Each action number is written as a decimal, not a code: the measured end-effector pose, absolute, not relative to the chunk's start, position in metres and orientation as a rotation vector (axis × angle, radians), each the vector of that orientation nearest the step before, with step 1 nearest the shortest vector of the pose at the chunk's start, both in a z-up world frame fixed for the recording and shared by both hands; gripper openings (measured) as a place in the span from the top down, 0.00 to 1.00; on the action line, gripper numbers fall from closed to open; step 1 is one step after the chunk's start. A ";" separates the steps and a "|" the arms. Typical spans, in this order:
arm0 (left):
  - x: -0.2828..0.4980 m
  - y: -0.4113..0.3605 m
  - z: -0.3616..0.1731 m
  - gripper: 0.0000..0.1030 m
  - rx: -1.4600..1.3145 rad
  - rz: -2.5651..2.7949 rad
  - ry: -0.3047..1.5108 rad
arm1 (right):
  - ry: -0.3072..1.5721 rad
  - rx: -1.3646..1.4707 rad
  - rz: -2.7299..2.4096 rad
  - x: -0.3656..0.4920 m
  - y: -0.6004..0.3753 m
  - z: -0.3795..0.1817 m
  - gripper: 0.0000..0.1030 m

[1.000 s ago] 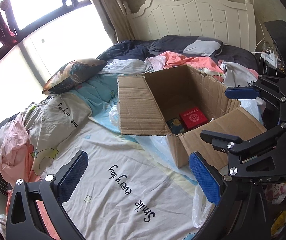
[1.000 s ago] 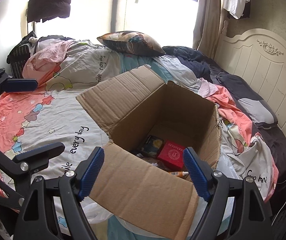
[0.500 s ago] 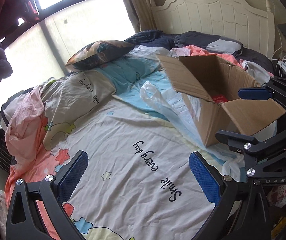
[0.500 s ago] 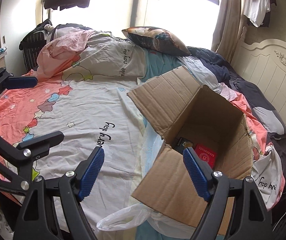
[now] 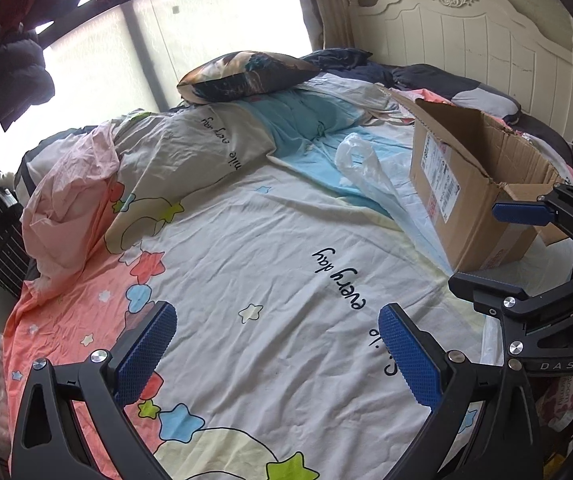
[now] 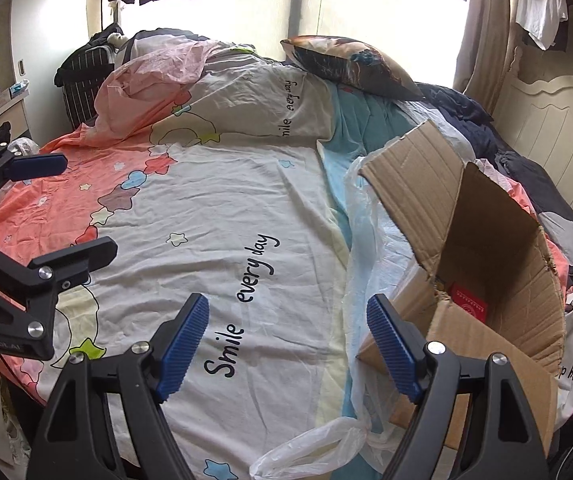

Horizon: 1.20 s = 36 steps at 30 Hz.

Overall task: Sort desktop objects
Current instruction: 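Withdraw both tools from the cardboard box back over the bed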

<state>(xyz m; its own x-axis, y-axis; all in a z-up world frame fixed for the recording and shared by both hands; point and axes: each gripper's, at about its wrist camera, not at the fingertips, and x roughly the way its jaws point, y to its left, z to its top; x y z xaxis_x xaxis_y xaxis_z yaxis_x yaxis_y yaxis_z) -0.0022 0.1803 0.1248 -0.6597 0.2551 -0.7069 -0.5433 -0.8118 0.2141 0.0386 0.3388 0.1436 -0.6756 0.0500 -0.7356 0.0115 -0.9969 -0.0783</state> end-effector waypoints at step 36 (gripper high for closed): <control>-0.031 0.018 0.059 0.00 -1.347 2.773 0.165 | 0.270 -1.475 2.941 -0.003 0.218 0.073 0.24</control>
<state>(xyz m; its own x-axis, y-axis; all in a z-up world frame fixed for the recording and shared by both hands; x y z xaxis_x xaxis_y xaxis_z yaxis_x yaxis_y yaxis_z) -0.0315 0.0177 0.0591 -0.6180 0.0021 -0.7862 -0.0952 -0.9928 0.0721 -0.0025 0.2178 0.0734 -0.5905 -0.2147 -0.7780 0.0693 -0.9739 0.2161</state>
